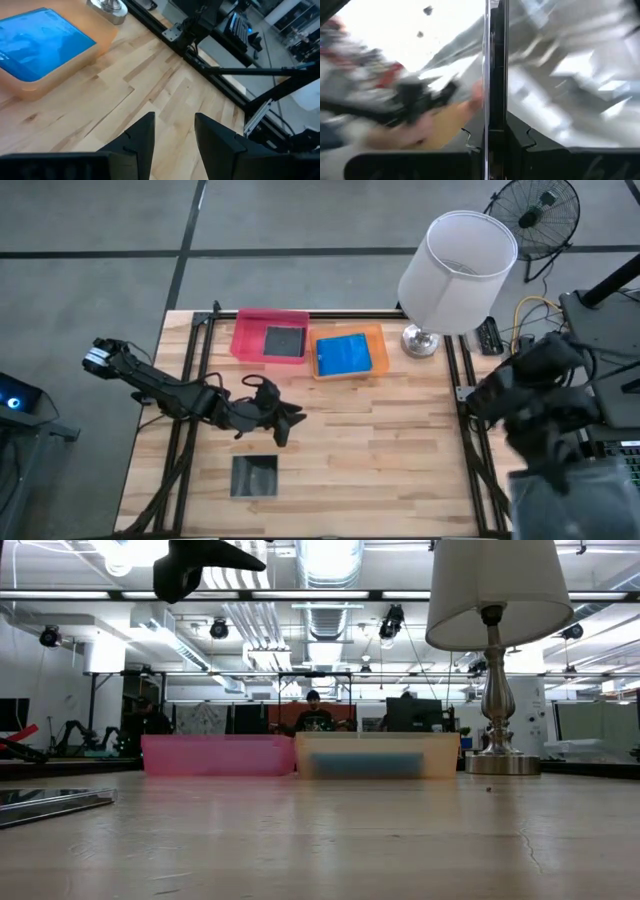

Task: Pick & place jewel cases by type
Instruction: Put the right black CD case into the pink bin

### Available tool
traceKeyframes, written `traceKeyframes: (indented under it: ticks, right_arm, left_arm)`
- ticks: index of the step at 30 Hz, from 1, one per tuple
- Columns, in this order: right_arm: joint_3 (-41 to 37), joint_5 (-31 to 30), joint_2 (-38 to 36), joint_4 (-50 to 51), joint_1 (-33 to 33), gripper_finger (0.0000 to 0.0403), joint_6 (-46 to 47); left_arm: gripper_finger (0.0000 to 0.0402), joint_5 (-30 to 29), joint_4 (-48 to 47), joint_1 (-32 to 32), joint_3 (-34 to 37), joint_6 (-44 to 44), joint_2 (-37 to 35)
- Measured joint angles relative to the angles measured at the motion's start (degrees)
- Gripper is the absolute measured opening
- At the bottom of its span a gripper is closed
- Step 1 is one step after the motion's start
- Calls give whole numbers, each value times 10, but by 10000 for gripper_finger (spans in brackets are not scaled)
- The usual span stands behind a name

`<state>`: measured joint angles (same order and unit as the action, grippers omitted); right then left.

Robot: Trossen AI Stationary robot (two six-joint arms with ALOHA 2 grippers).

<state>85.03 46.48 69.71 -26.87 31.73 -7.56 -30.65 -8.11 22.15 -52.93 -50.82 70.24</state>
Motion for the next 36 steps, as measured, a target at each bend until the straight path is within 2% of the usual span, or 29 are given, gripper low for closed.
traceKeyframes:
  ticks: [5,9,17,25,36]
  right_arm:
    - [3,-131,-1,-133,0,24,-29]
    - [23,-267,-1,-171,0,24,-70]
    - [75,-479,-1,-175,0,24,-156]
    - [107,-717,0,-171,-10,24,-293]
    - [153,-1089,66,-169,-80,24,-489]
  left_arm:
    - [122,-2,22,-1,0,4,0]
    - [122,-18,39,-1,0,13,0]
    - [122,-40,46,-7,0,11,0]
    - [122,-40,57,-7,0,-1,0]
    - [122,-40,69,-8,0,-2,0]
